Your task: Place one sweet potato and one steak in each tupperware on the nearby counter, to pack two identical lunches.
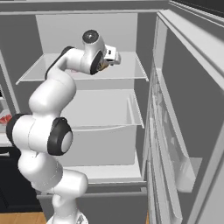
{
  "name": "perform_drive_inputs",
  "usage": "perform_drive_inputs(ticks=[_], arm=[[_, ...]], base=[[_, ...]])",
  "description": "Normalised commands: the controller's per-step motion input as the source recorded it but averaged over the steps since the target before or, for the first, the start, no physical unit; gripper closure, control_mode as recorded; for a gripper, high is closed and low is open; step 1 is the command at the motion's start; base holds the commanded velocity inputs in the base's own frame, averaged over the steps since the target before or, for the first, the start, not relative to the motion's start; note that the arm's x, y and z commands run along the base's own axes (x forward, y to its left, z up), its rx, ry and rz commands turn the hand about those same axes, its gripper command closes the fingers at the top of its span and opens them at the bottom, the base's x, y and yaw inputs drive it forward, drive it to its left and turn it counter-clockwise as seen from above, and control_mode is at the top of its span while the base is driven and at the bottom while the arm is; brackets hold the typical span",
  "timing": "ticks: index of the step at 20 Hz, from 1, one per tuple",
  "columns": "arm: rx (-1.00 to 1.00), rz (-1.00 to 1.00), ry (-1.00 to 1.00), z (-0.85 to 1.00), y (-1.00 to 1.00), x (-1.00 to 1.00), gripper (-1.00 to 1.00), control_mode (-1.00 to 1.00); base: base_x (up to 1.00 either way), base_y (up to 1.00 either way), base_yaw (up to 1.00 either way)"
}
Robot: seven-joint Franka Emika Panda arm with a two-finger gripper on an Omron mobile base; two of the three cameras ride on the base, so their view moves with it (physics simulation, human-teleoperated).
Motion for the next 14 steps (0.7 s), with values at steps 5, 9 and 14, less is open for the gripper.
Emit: perform_drive_inputs(ticks=[5,9,14], arm=[[0.00,0.00,0.04,-0.25,0.00,0.42,-1.00,-1.00],[0.00,0.00,0.09,-0.24,0.00,-0.07,-1.00,-1.00],[0.02,0.03,0.04,-0.04,0.02,-0.31,-1.00,-1.00]], base=[[0.00,0.00,0.00],[0.00,0.00,0.00],[0.00,0.00,0.00]])
